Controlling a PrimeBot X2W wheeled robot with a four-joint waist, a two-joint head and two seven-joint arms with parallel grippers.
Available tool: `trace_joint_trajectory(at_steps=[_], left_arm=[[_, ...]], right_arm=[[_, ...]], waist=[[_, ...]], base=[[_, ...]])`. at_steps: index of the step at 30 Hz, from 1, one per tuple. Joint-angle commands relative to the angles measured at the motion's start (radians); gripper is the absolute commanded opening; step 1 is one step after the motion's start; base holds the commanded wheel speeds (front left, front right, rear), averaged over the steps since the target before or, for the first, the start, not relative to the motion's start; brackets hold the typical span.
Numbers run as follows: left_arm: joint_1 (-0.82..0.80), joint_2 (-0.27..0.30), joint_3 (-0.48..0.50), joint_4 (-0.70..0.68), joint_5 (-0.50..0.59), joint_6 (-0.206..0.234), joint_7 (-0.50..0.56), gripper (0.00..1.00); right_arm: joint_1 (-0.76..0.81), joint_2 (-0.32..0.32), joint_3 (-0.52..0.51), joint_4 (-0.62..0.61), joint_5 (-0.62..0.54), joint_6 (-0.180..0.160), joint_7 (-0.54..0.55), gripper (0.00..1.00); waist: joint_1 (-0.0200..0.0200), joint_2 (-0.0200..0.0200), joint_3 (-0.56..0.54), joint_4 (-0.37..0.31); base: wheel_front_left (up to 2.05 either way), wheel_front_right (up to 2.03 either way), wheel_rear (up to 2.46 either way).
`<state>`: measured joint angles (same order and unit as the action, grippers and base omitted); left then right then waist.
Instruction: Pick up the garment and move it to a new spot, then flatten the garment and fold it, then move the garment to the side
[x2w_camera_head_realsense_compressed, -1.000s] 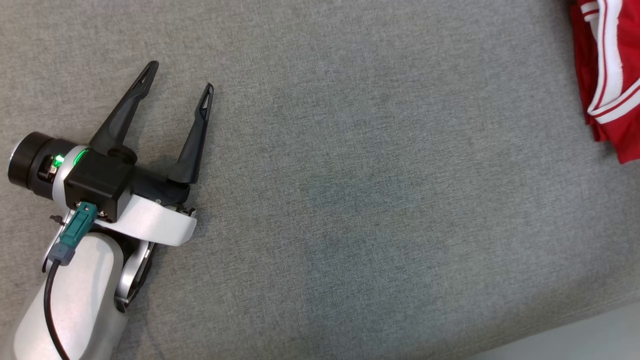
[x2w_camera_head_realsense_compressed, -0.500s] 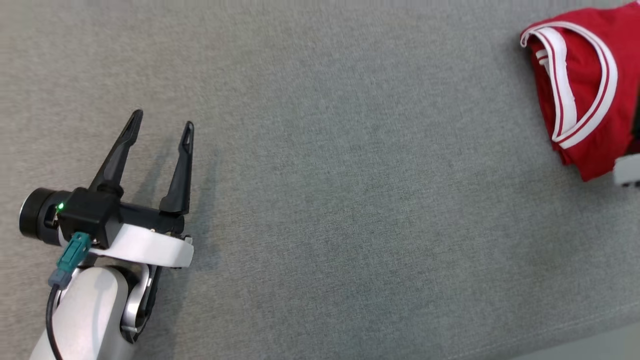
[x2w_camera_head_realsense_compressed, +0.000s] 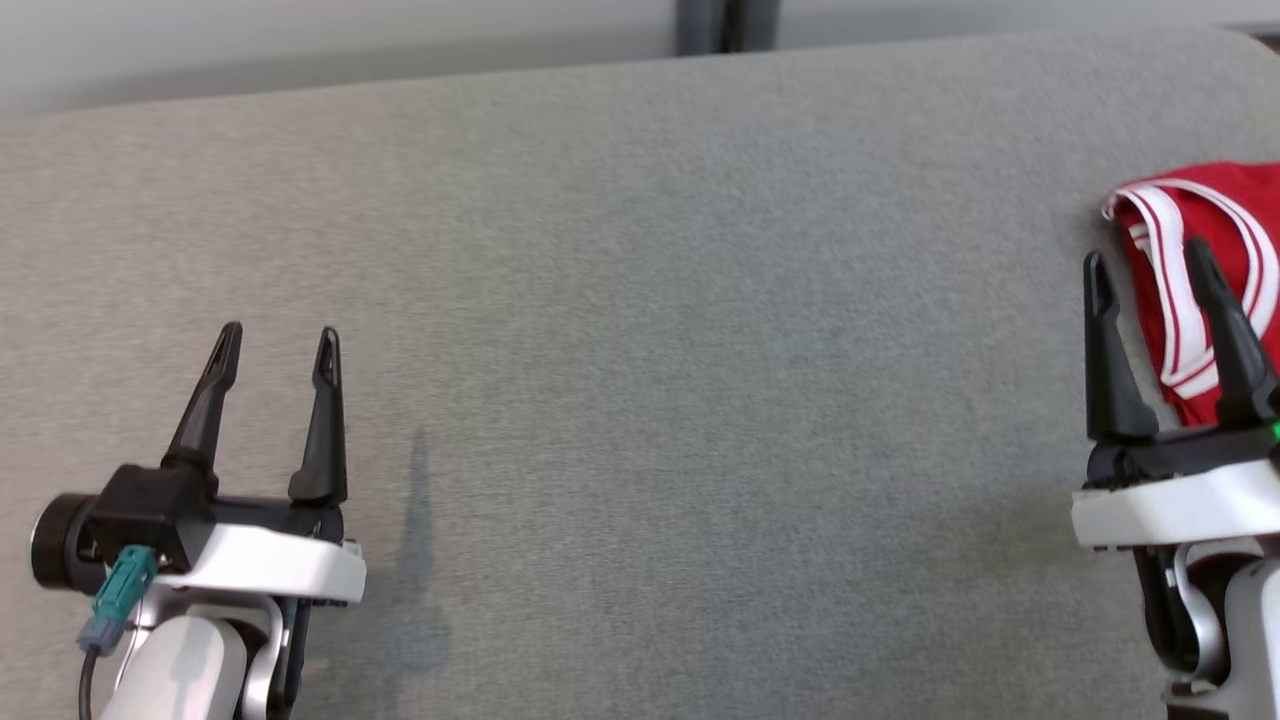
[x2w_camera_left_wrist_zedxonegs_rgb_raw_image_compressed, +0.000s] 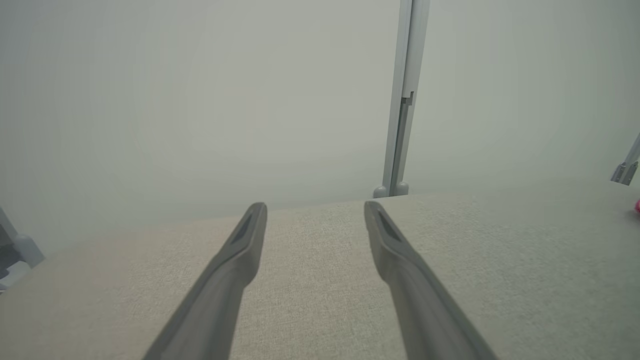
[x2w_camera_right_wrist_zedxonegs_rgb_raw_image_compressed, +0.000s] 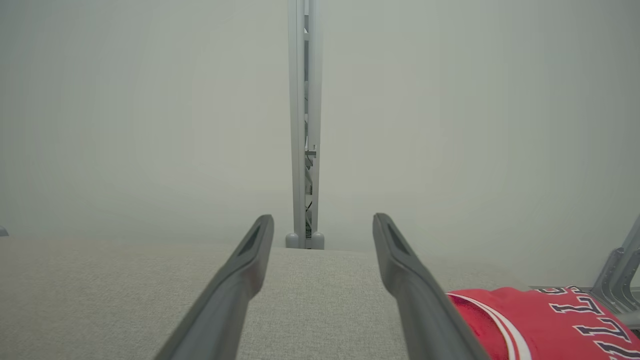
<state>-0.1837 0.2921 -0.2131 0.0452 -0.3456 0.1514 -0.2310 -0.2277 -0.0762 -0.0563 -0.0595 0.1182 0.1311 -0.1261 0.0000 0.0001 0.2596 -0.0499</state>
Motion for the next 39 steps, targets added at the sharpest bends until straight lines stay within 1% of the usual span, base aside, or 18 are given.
trace_joint_trajectory(at_steps=[1,5,11,23,39], left_arm=[[0.013,0.000,0.004,0.000,-0.006,0.006,-0.004,1.00],[0.049,0.006,0.000,0.003,-0.013,0.006,0.003,1.00],[0.096,0.007,-0.017,0.006,-0.014,0.012,0.018,1.00],[0.173,0.019,-0.041,-0.018,-0.019,0.028,0.065,1.00],[0.206,0.036,-0.054,-0.043,-0.021,0.045,0.099,1.00]], right_arm=[[0.020,-0.001,-0.002,-0.008,0.001,-0.001,0.009,1.00],[0.079,0.007,-0.010,-0.017,-0.005,-0.001,0.039,1.00],[0.158,0.015,-0.018,-0.006,-0.005,-0.001,0.062,1.00],[0.249,0.022,-0.040,0.025,0.007,-0.001,0.083,1.00],[0.280,0.024,-0.044,0.032,0.023,-0.001,0.086,1.00]], waist=[[0.0000,-0.0001,-0.043,0.043],[0.0000,-0.0001,-0.082,0.070],[0.0000,-0.0001,-0.141,0.086],[0.0000,-0.0001,-0.221,0.078],[0.0000,-0.0001,-0.254,0.071]], base=[[0.00,0.00,0.00],[0.00,0.00,0.00],[0.00,0.00,0.00],[0.00,0.00,0.00],[0.00,0.00,0.00]])
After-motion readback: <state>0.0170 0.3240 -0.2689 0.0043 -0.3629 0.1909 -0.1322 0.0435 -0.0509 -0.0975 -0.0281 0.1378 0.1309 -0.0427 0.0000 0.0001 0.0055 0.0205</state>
